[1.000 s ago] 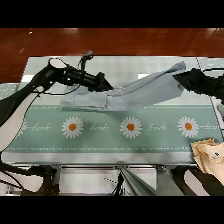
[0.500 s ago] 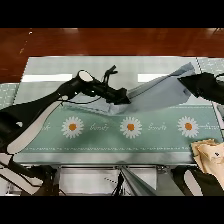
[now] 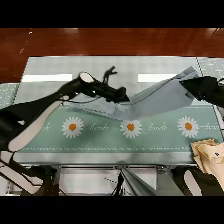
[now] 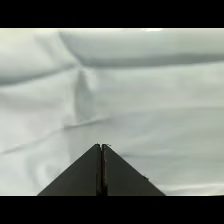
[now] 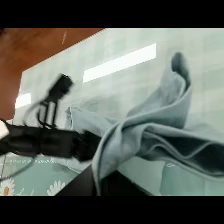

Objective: Fold the shirts.

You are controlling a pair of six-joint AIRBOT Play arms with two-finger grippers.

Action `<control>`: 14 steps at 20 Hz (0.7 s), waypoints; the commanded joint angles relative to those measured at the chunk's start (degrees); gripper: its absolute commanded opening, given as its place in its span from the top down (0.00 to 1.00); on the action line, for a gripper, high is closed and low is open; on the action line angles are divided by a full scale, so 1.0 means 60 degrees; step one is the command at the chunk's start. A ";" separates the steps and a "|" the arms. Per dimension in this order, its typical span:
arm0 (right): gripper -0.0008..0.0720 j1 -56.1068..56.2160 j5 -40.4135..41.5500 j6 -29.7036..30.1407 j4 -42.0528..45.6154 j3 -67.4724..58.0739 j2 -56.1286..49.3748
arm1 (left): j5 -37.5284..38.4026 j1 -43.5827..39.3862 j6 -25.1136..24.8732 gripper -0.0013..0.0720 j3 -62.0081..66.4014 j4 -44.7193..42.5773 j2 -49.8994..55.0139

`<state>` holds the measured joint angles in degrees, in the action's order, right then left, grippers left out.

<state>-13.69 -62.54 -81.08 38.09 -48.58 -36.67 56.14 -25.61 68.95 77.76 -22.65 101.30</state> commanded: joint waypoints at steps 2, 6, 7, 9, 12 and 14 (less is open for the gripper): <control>0.96 0.1636 0.1770 -0.0029 0.0324 0.0004 -0.0437 | 0.0204 0.2557 -0.0313 0.95 0.0007 0.0025 -0.1639; 0.96 0.4492 0.4393 -0.0029 0.0288 0.0000 -0.2087 | 0.0670 0.4892 -0.0317 0.95 0.0007 -0.0055 -0.3504; 0.96 0.5129 0.5129 -0.0025 0.0186 0.0000 -0.2535 | 0.0987 0.5366 -0.0317 0.95 0.0007 -0.0168 -0.3876; 0.96 0.6295 0.6444 -0.0018 0.0022 -0.0106 -0.3497 | 0.1687 0.5927 -0.0313 0.95 0.0000 -0.0645 -0.4404; 0.96 0.7603 0.7606 -0.0018 -0.0372 -0.0827 -0.5013 | 0.2572 0.6036 -0.0310 0.95 -0.0004 -0.1781 -0.4772; 0.96 0.8273 0.7879 -0.0015 -0.0390 -0.1781 -0.5971 | 0.2761 0.5850 -0.0310 0.95 -0.0018 -0.2226 -0.4783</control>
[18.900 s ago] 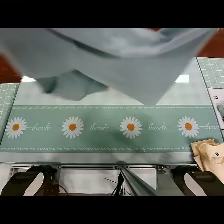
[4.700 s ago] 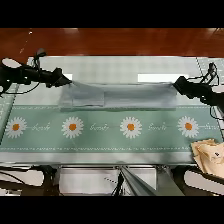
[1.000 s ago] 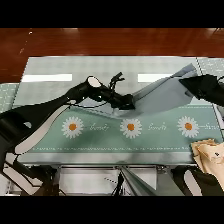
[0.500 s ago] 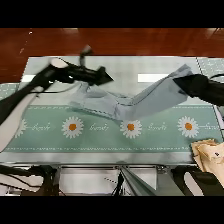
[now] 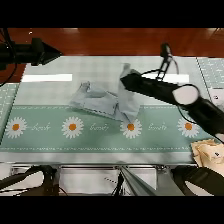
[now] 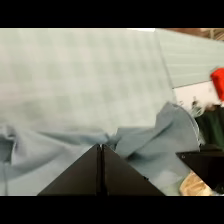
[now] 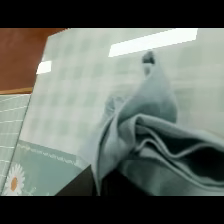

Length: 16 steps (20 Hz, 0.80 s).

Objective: Fold the shirts.

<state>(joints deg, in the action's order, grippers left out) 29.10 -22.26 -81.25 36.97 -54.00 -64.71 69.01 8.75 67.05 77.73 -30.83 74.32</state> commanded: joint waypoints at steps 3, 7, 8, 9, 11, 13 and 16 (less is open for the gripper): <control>0.96 0.1887 0.1880 0.0000 -0.0182 -0.2368 -0.2652 | 0.0583 -0.0157 0.0004 0.95 -0.0157 -0.0914 -0.0280; 0.95 0.2382 0.2011 -0.0069 -0.1118 -0.3355 -0.4040 | 0.0586 -0.0335 -0.0007 0.95 -0.0255 -0.0954 -0.0280; 0.80 0.2452 0.2036 -0.0069 -0.1293 -0.3377 -0.4226 | 0.0586 -0.0331 -0.0011 0.95 -0.0255 -0.0951 -0.0280; 0.52 0.2503 0.2040 -0.0069 -0.1355 -0.3377 -0.4335 | 0.0590 -0.0331 -0.0069 0.95 -0.0255 -0.0951 -0.0280; 0.35 0.2433 0.2076 -0.0004 -0.1326 -0.3381 -0.4306 | 0.0590 -0.0331 -0.0069 0.95 -0.0255 -0.0954 -0.0280; 0.35 0.2106 0.1996 0.0124 -0.1315 -0.3377 -0.4058 | 0.0590 -0.0328 -0.0069 0.95 -0.0255 -0.0951 -0.0280; 0.35 0.1133 0.1330 0.0240 -0.0568 -0.3377 -0.3344 | 0.0586 -0.0306 -0.0215 0.95 -0.0251 -0.0958 -0.0280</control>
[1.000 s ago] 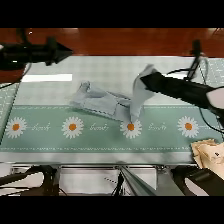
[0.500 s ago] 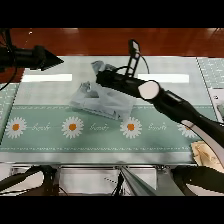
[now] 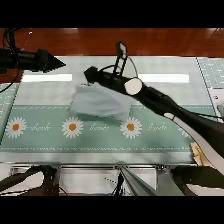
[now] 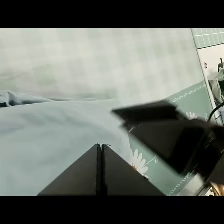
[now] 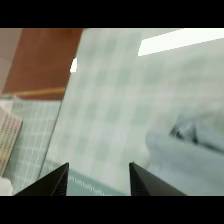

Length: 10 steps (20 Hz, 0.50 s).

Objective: Fold the shirts.

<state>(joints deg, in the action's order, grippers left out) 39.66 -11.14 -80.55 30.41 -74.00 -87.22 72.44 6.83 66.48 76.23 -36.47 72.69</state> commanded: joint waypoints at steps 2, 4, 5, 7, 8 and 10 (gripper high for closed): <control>0.36 -0.1687 -0.2040 0.0109 0.1858 -0.0044 0.1111 | 0.0018 0.0160 -0.0153 0.95 0.0000 -0.0026 -0.0011; 0.36 -0.3013 -0.4772 -0.0211 0.4058 -0.0044 0.1894 | 0.0018 0.0474 -0.0153 0.95 0.0000 -0.0036 -0.0011; 0.36 -0.3712 -0.6532 -0.0754 0.5683 -0.0044 0.2251 | 0.0025 0.0696 -0.0153 0.95 0.0000 -0.0036 -0.0011; 0.36 -0.4790 -0.9857 -0.1559 0.9096 0.0022 0.2605 | 0.0047 0.1184 -0.0146 0.95 0.0000 -0.0036 -0.0011; 0.36 -0.5235 -1.0892 -0.1610 1.0072 0.0211 0.2619 | 0.0051 0.1406 -0.0146 0.95 0.0000 -0.0036 -0.0011; 0.33 -0.6182 -1.1260 -0.1413 0.9398 0.1100 0.2619 | 0.0197 0.1719 -0.0146 0.93 0.0000 -0.0040 -0.0007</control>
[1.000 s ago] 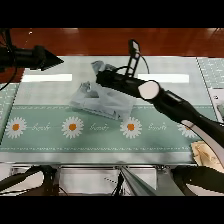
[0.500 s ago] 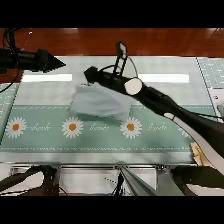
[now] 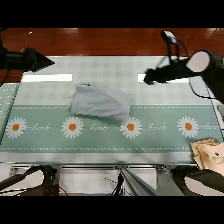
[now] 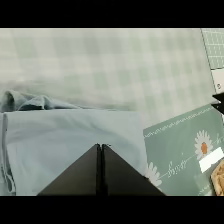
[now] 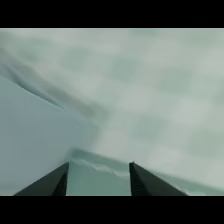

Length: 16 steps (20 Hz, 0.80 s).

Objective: Fold the shirts.

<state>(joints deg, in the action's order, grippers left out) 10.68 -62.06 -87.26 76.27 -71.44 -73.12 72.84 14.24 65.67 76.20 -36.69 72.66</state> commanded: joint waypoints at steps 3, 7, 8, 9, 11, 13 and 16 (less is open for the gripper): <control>0.17 -0.1989 -0.0495 -0.0131 -0.2692 0.2798 0.0266 | 0.0484 0.0670 0.0022 0.89 0.0000 -0.0018 -0.0004; 0.17 -0.0914 0.2929 0.1045 -0.7060 0.5118 0.0044 | 0.0736 0.0637 0.0171 0.89 0.0000 -0.0182 -0.0004; 0.17 -0.0477 0.3297 0.1326 -0.7595 0.5286 -0.0149 | 0.0736 0.0637 0.0171 0.89 0.0000 -0.0186 -0.0004; 0.17 0.0029 0.3563 0.1588 -0.7974 0.5300 -0.0412 | 0.0736 0.0637 0.0171 0.89 0.0000 -0.0182 -0.0004; 0.17 0.0969 0.4309 0.2116 -0.9078 0.5300 -0.0863 | 0.0732 0.0637 0.0171 0.89 0.0000 -0.0186 -0.0004; 0.17 0.1789 0.5169 0.2532 -1.0382 0.5300 -0.1228 | 0.0725 0.0637 0.0171 0.89 0.0000 -0.0186 -0.0004; 0.53 0.2375 0.5963 0.3228 -1.1679 0.5289 -0.1428 | 0.0721 0.0637 0.0171 0.89 -0.0004 -0.0189 0.0040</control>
<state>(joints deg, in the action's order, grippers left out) 20.67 -33.23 -72.88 17.04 -40.16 -80.05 77.06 18.00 66.63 76.23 -37.74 72.73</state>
